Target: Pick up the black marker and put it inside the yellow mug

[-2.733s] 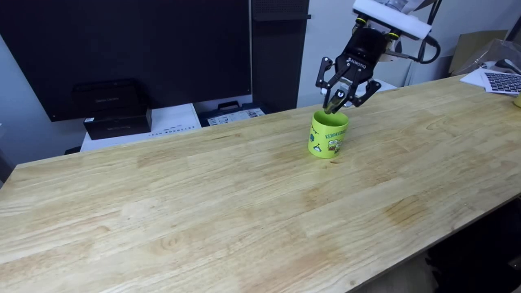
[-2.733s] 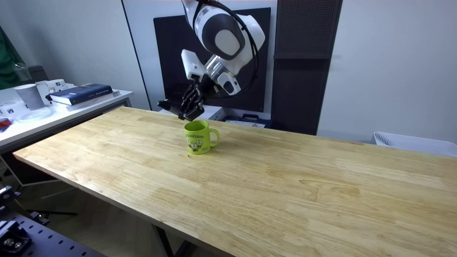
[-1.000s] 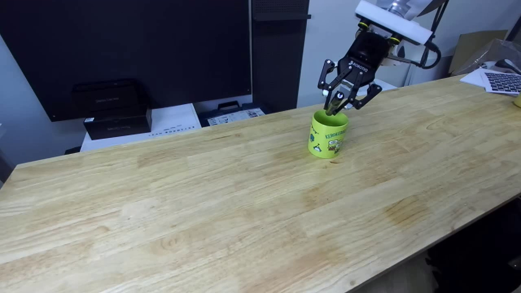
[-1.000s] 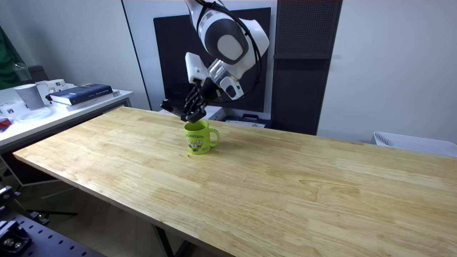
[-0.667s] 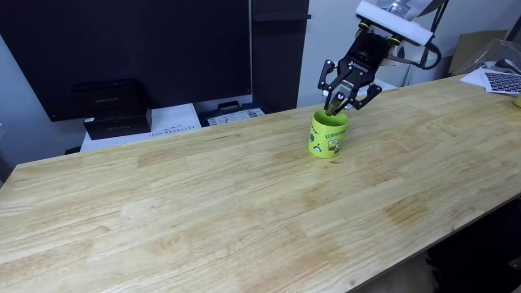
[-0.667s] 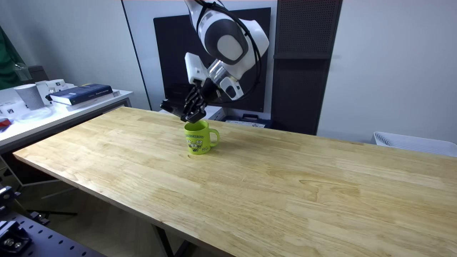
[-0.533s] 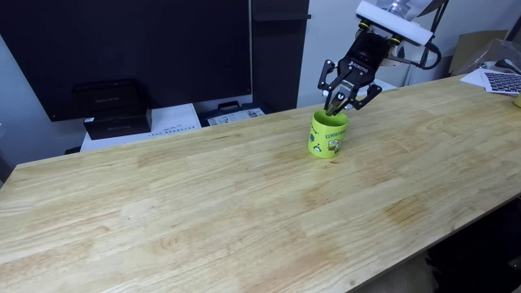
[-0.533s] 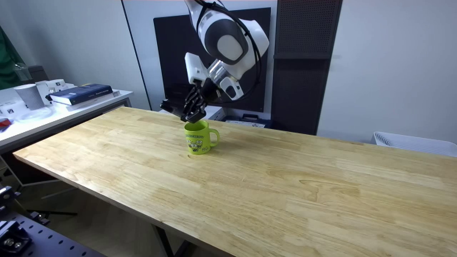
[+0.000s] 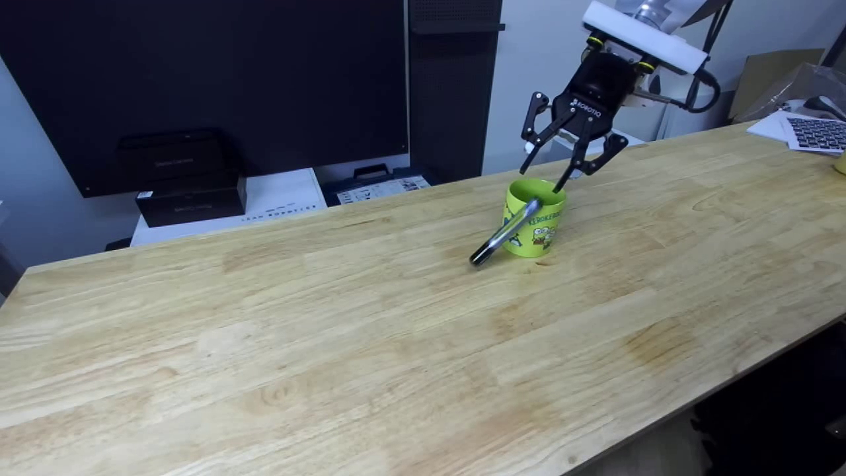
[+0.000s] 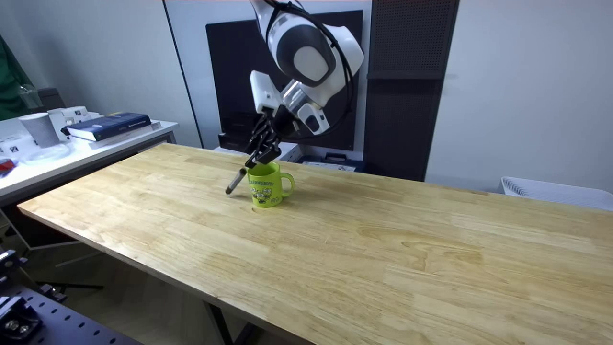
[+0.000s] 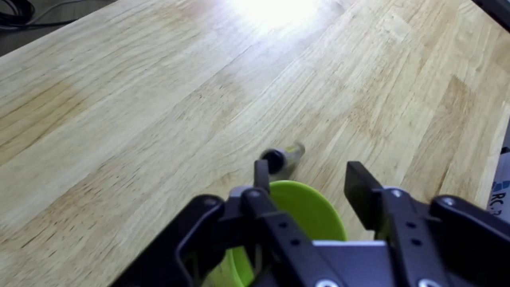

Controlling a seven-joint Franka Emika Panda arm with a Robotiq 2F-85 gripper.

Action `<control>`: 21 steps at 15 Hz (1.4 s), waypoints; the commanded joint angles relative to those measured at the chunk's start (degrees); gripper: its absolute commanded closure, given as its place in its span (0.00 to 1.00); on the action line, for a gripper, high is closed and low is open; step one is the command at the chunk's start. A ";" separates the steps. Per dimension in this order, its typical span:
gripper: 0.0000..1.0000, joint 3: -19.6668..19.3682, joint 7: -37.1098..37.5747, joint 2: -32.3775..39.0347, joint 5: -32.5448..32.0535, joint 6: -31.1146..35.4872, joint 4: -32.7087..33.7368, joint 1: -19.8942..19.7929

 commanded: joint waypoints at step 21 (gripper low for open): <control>0.00 -8.53 35.53 -12.84 -42.39 29.35 -16.12 22.68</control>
